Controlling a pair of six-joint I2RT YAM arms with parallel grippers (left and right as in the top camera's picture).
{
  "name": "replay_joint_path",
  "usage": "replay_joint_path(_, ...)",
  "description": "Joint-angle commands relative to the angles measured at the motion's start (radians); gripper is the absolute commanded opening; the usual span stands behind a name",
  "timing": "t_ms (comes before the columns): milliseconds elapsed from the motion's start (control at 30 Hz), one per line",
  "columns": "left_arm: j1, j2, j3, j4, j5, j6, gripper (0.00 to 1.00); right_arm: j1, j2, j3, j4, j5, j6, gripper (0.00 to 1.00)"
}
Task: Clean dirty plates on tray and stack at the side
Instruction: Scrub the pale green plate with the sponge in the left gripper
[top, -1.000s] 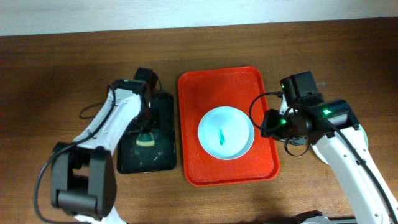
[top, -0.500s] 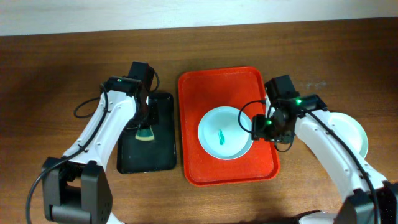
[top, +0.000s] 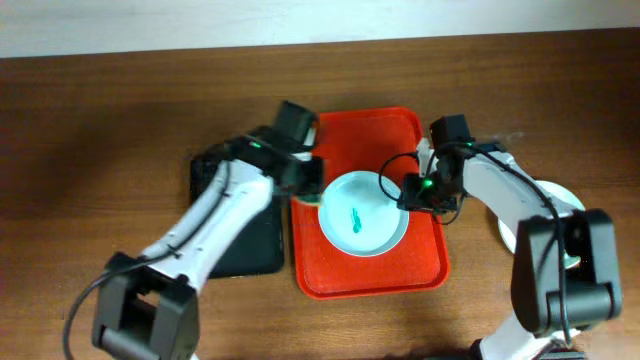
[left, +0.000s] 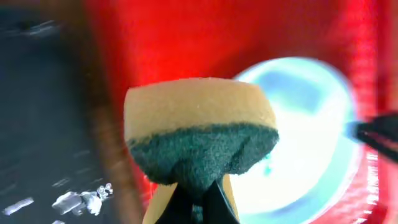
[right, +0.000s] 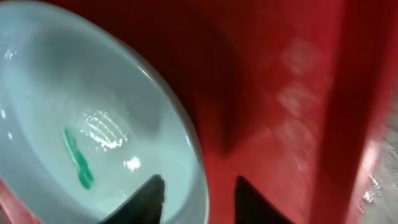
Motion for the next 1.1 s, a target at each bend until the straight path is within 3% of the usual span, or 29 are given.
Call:
replay_joint_path(0,-0.116,0.072,0.014,0.05,0.025,-0.094,0.0,0.018,0.058,-0.008,0.026,-0.022,0.003,0.22)
replay_joint_path(100,-0.155,0.135,0.014,0.055,0.039,-0.153,0.0,0.015,0.065,-0.008,0.03,-0.022,0.005,0.14)
replay_joint_path(233,-0.161,0.222,0.014,0.104,0.2,-0.195,0.0,0.016,0.067,-0.008,0.032,0.006,0.045,0.05)
replay_joint_path(467,-0.166,0.327,0.014,0.125,0.225,-0.216,0.0,0.016,0.073,-0.015,0.032,0.03,0.073,0.04)
replay_joint_path(733,-0.141,0.34,0.088,-0.065,-0.293,-0.219,0.0,0.016,0.073,-0.071,0.05,0.031,0.072,0.04)
replay_joint_path(833,-0.133,0.34,0.127,-0.128,-0.377,-0.218,0.0,0.016,0.073,-0.11,0.086,0.03,0.072,0.04)
replay_joint_path(933,-0.133,0.34,0.133,-0.117,-0.352,-0.218,0.0,0.016,0.073,-0.136,0.105,0.031,0.072,0.04)
replay_joint_path(1067,-0.145,0.365,0.132,-0.035,-0.132,-0.215,0.0,0.016,0.072,-0.14,0.108,0.03,0.072,0.04)
